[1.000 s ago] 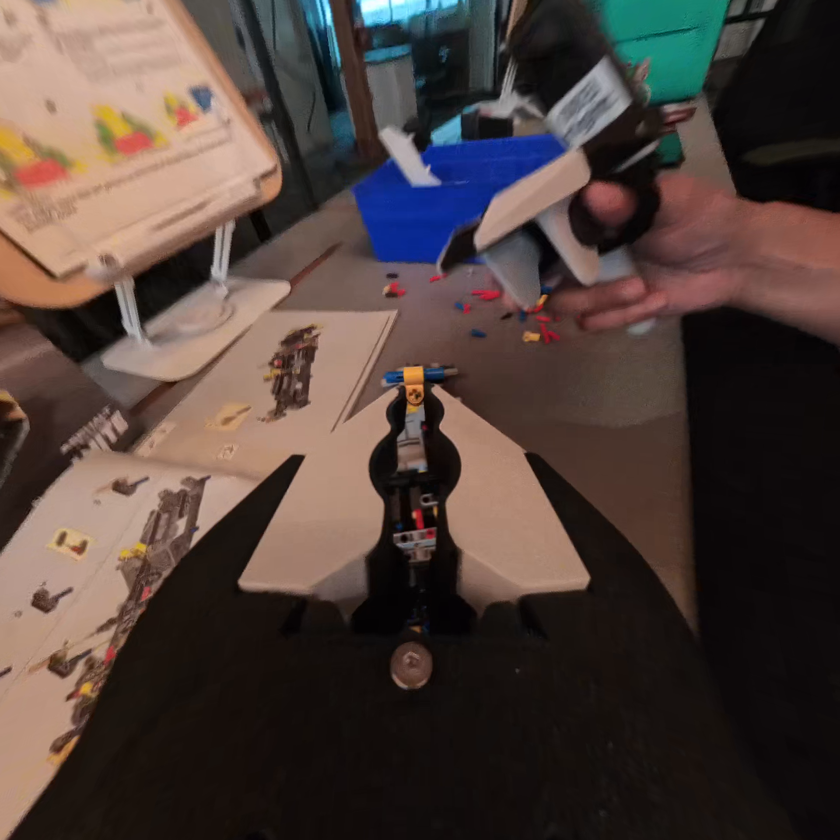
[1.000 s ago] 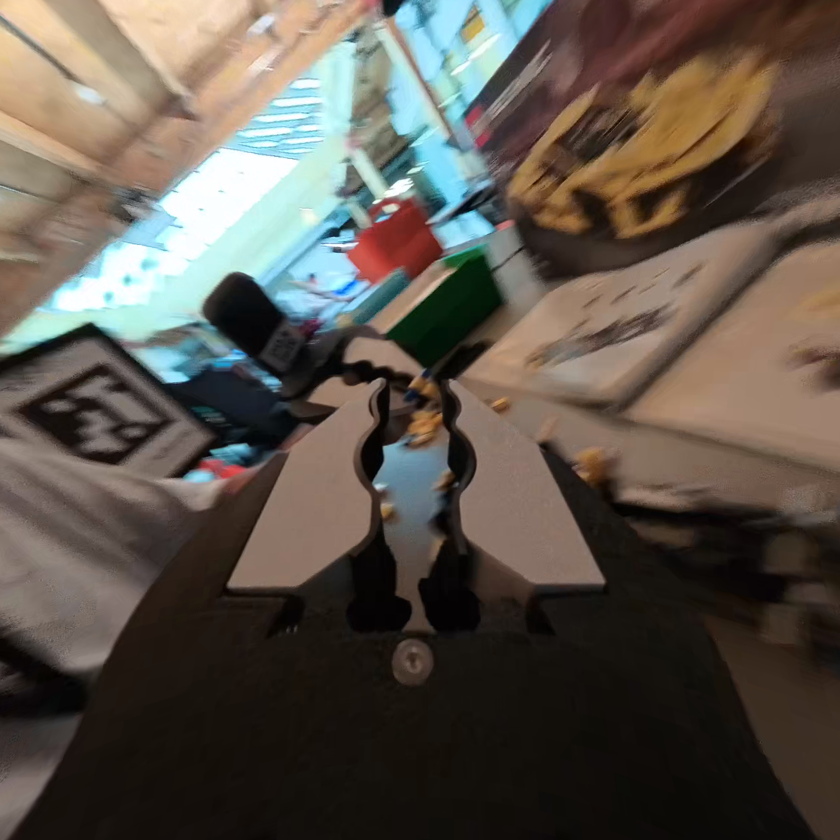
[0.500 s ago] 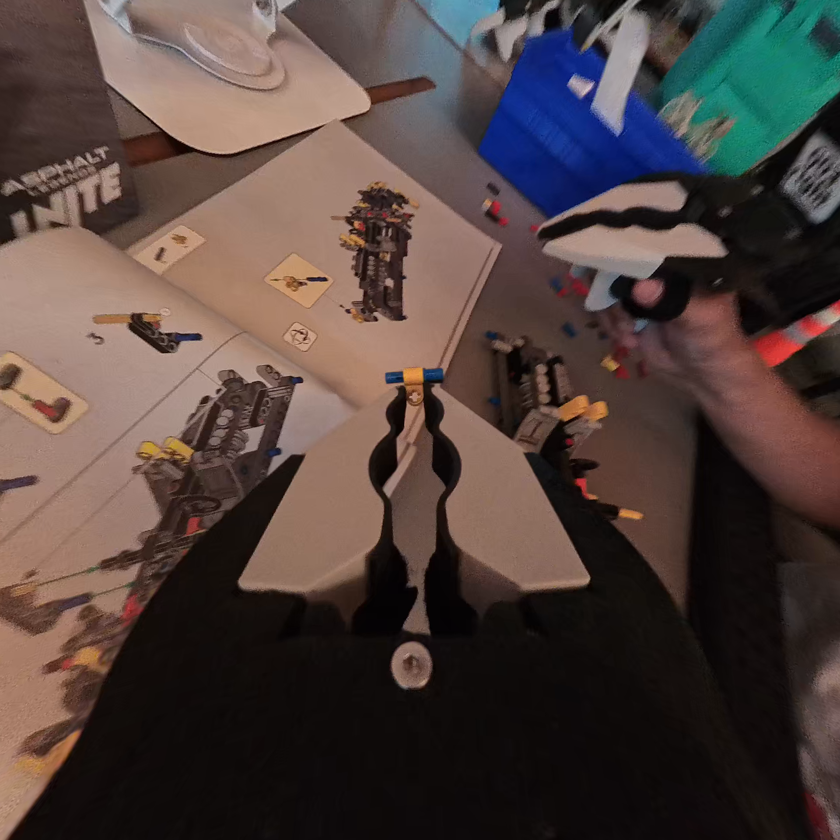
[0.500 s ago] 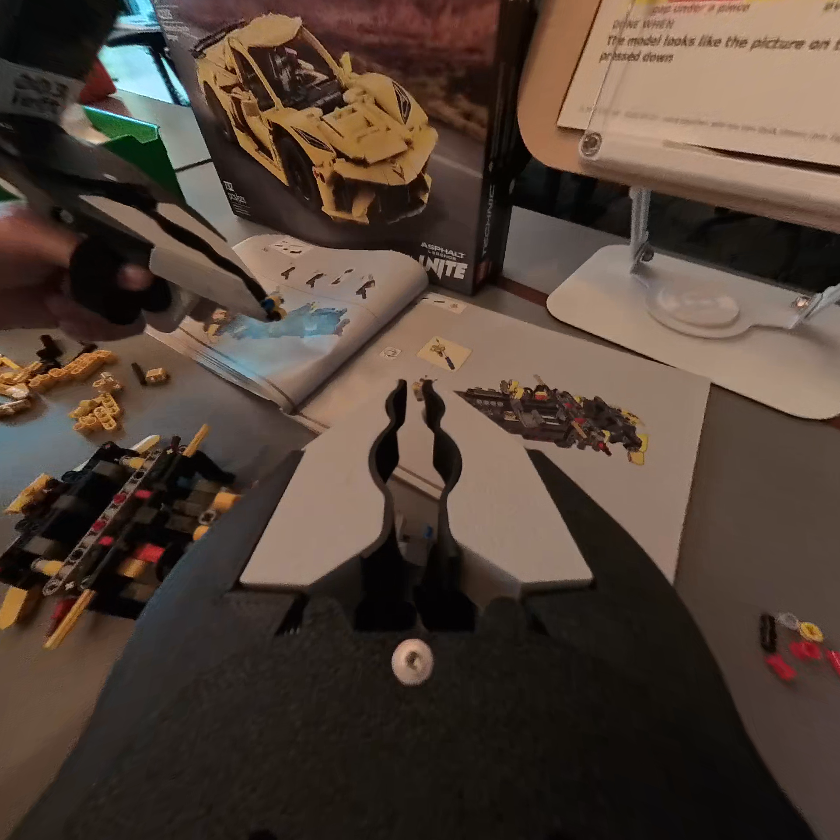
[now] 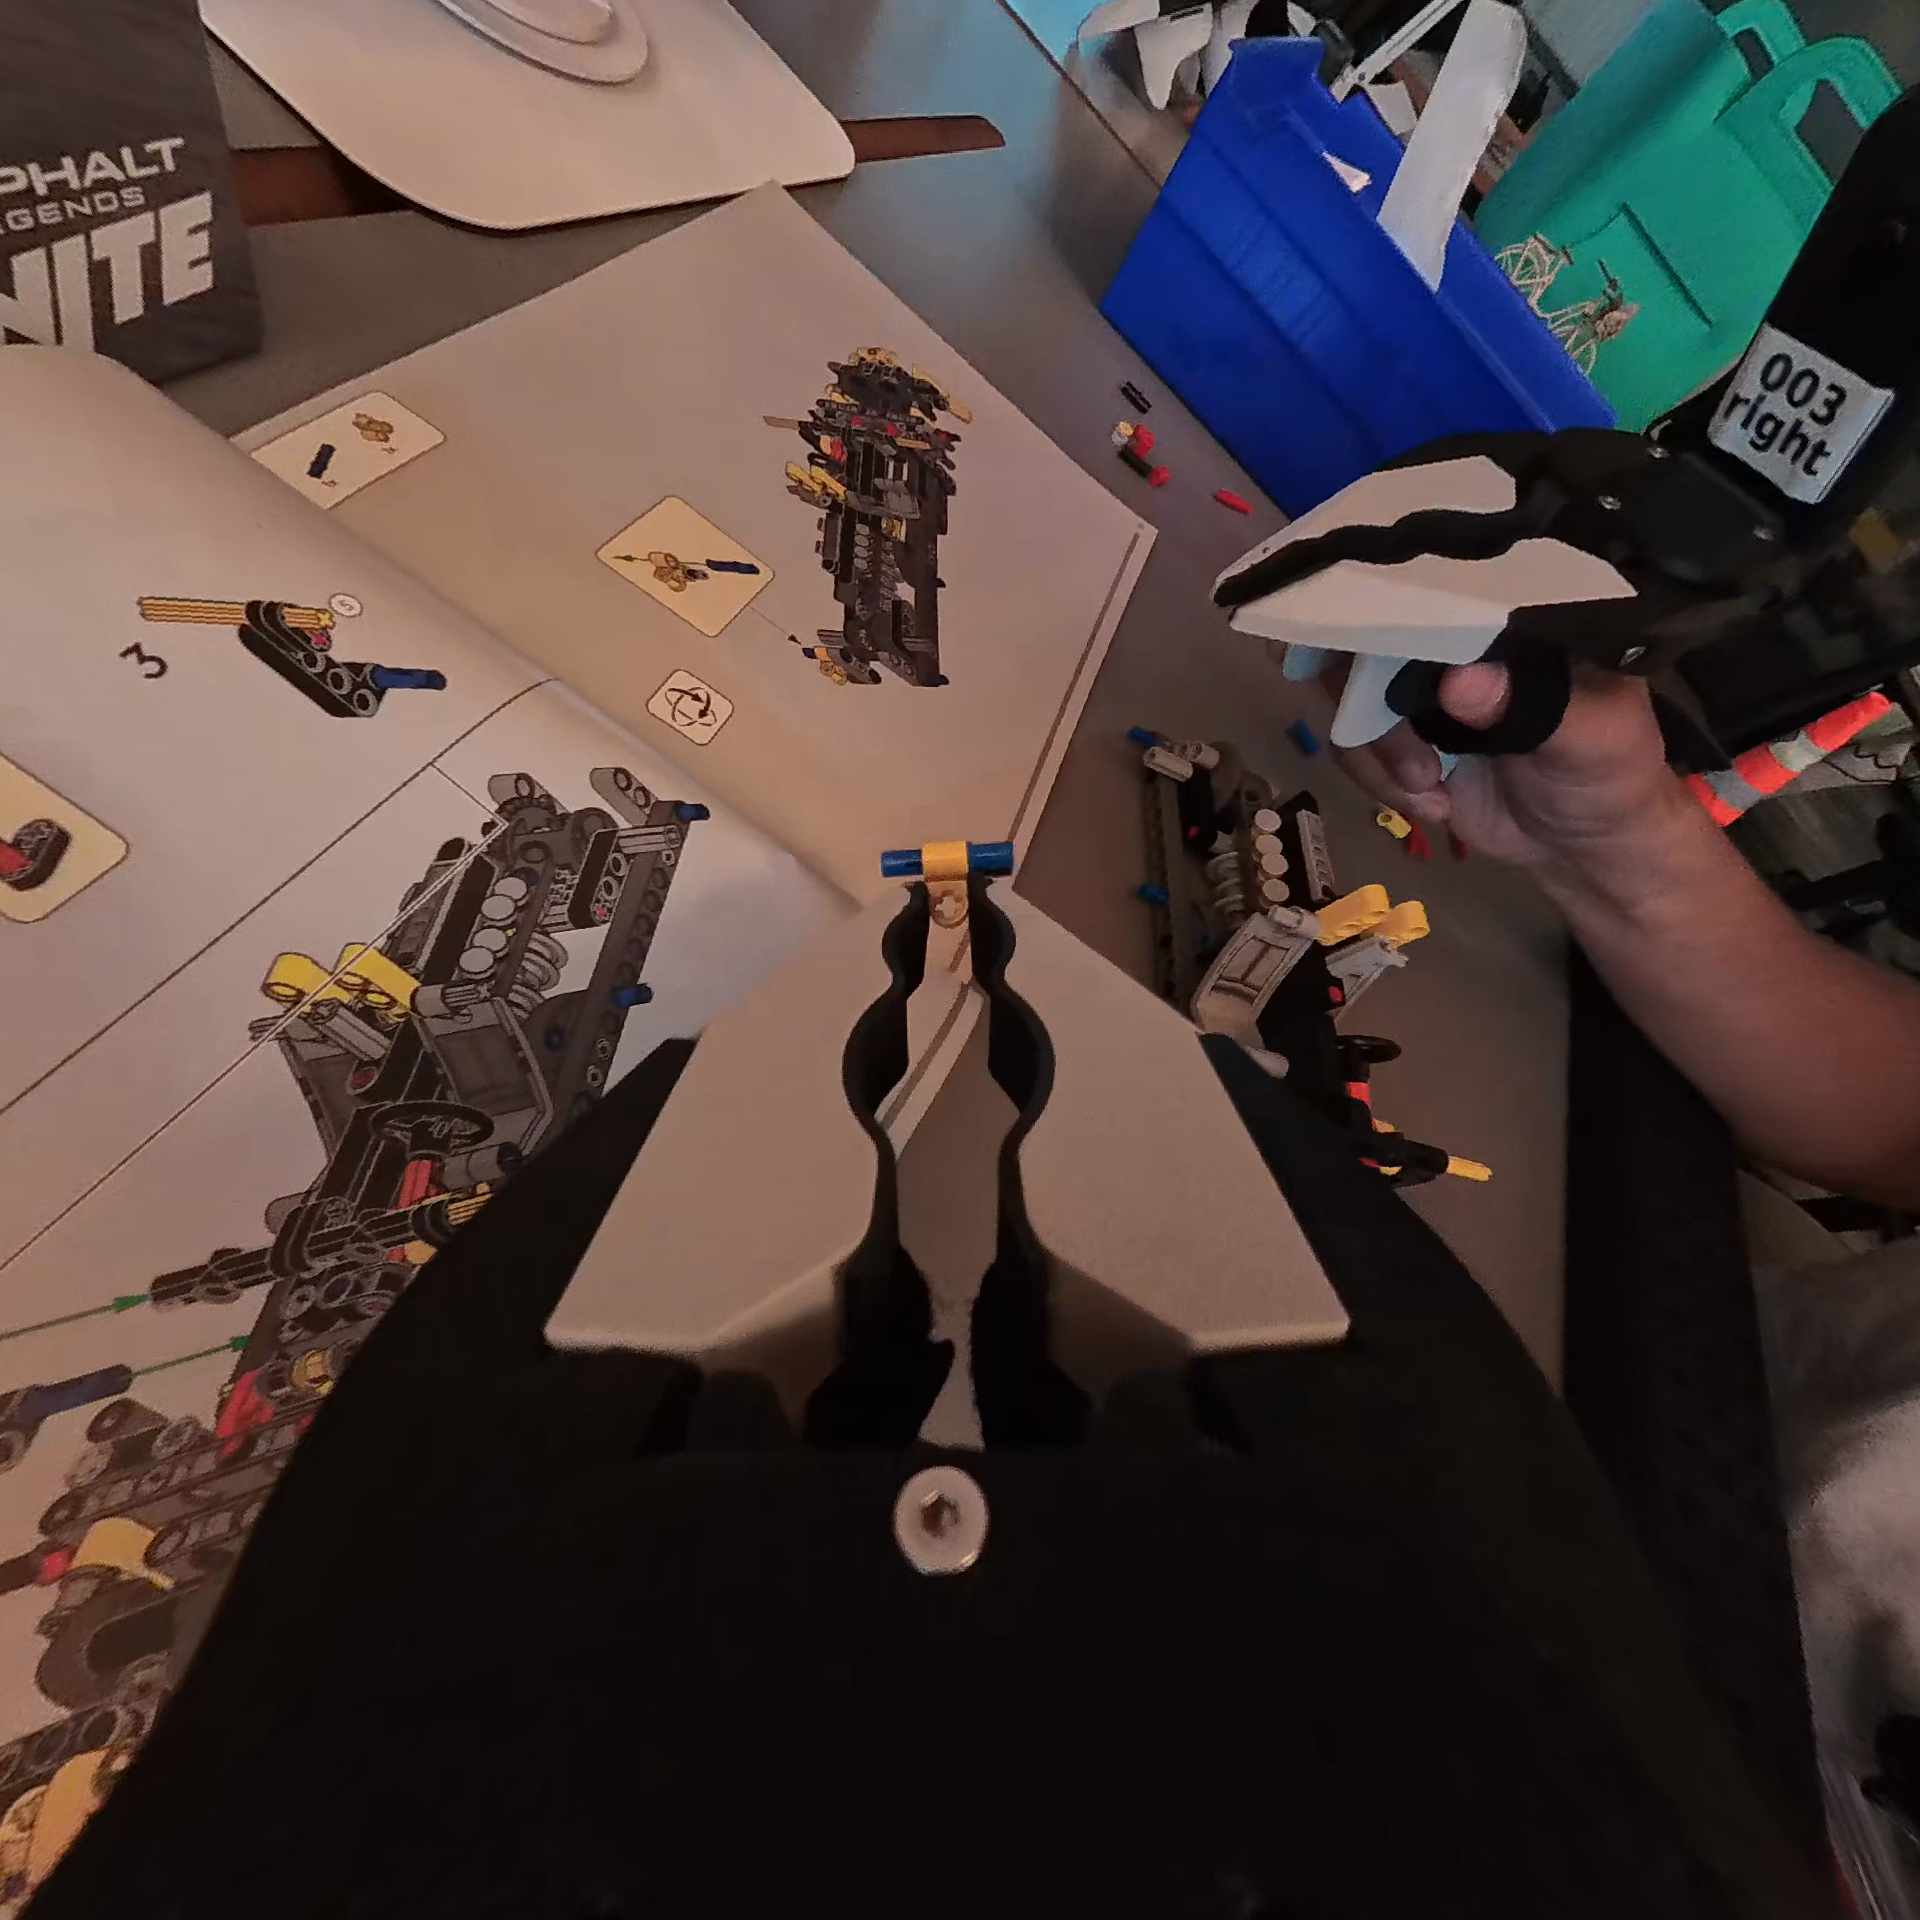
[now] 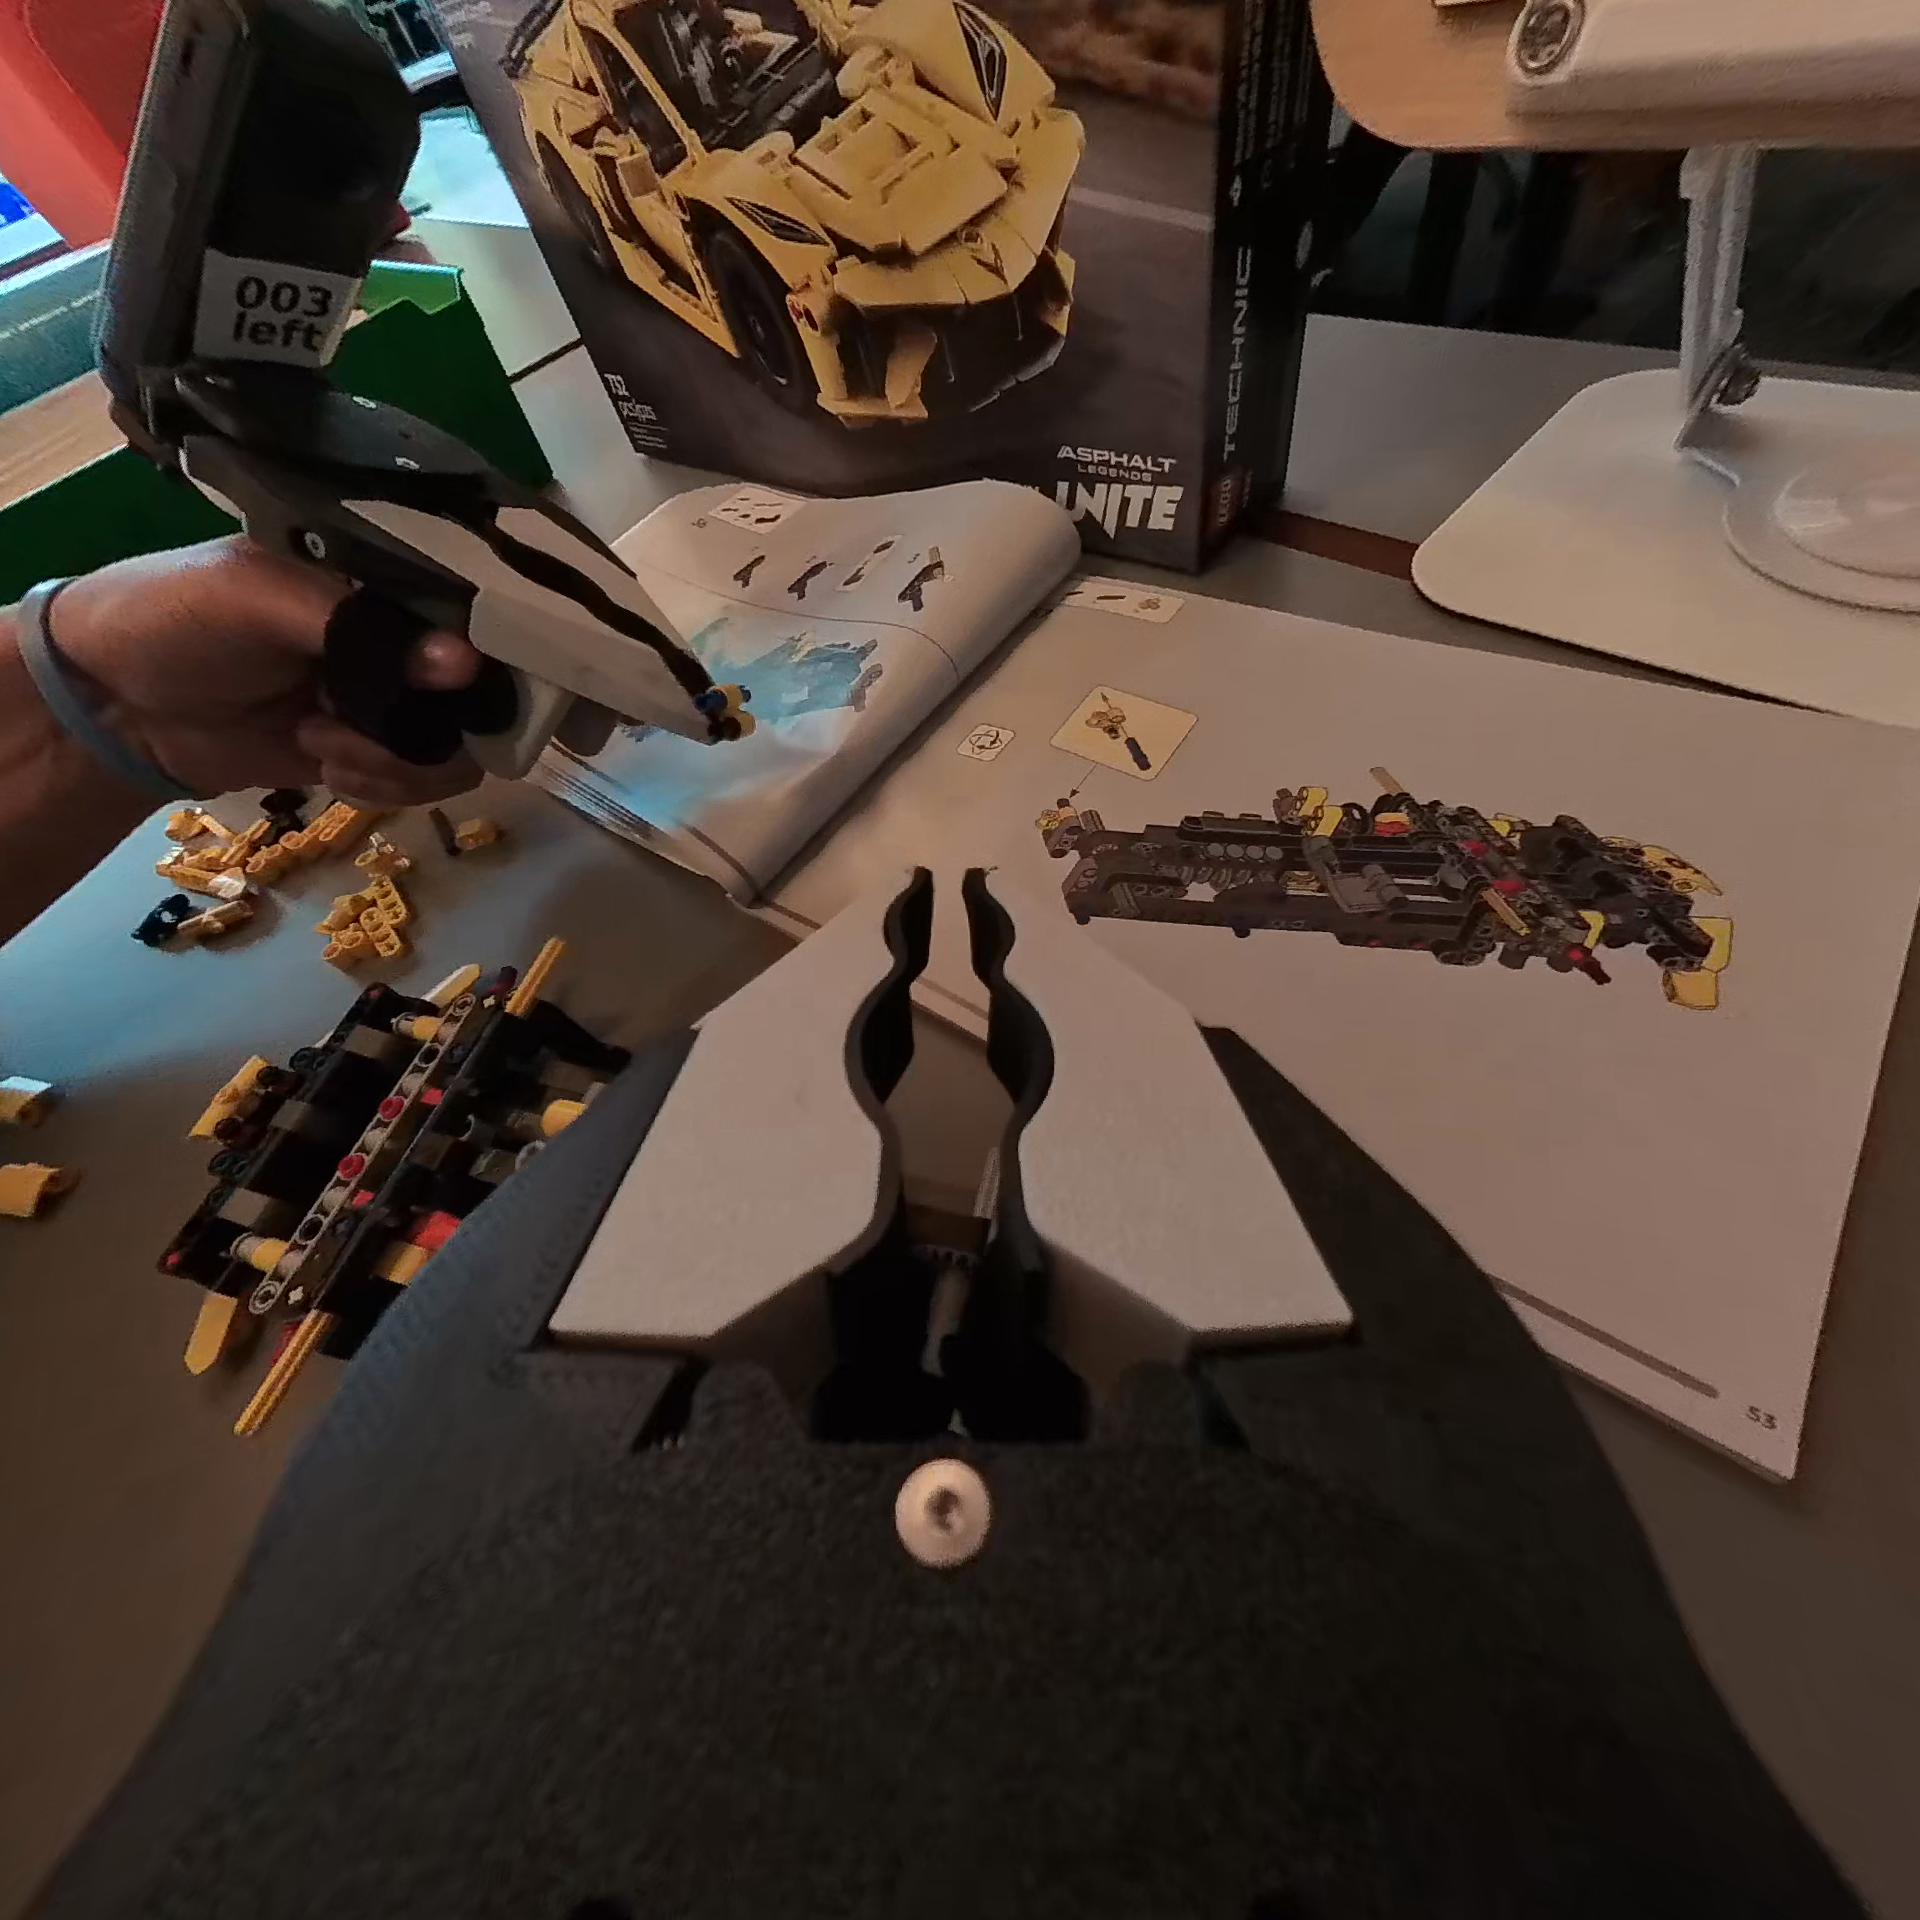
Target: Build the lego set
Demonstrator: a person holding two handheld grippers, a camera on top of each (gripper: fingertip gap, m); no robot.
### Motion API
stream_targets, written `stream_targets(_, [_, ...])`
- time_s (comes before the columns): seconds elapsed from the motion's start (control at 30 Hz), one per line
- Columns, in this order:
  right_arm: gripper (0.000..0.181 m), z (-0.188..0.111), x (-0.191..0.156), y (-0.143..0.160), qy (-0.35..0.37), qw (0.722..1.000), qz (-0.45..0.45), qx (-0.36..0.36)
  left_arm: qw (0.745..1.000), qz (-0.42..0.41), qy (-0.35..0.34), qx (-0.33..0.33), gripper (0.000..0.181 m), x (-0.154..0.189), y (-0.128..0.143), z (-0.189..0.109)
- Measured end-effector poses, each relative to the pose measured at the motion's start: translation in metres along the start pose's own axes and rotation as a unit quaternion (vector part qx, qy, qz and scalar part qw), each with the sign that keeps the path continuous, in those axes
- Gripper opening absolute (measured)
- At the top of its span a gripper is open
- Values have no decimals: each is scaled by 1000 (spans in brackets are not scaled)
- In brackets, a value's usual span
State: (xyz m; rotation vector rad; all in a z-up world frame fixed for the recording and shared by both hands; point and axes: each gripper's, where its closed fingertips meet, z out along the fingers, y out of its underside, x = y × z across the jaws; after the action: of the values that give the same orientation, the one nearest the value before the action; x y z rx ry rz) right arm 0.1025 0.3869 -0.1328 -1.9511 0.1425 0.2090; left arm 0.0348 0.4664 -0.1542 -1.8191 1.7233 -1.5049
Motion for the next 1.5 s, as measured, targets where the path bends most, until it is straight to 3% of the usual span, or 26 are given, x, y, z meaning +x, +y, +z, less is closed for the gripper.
stream_targets(1.5, [1, 3, -1, 5, -12, 1000, 0, -10, 997, 70, -36, -27, 8, 3, 5, 1])
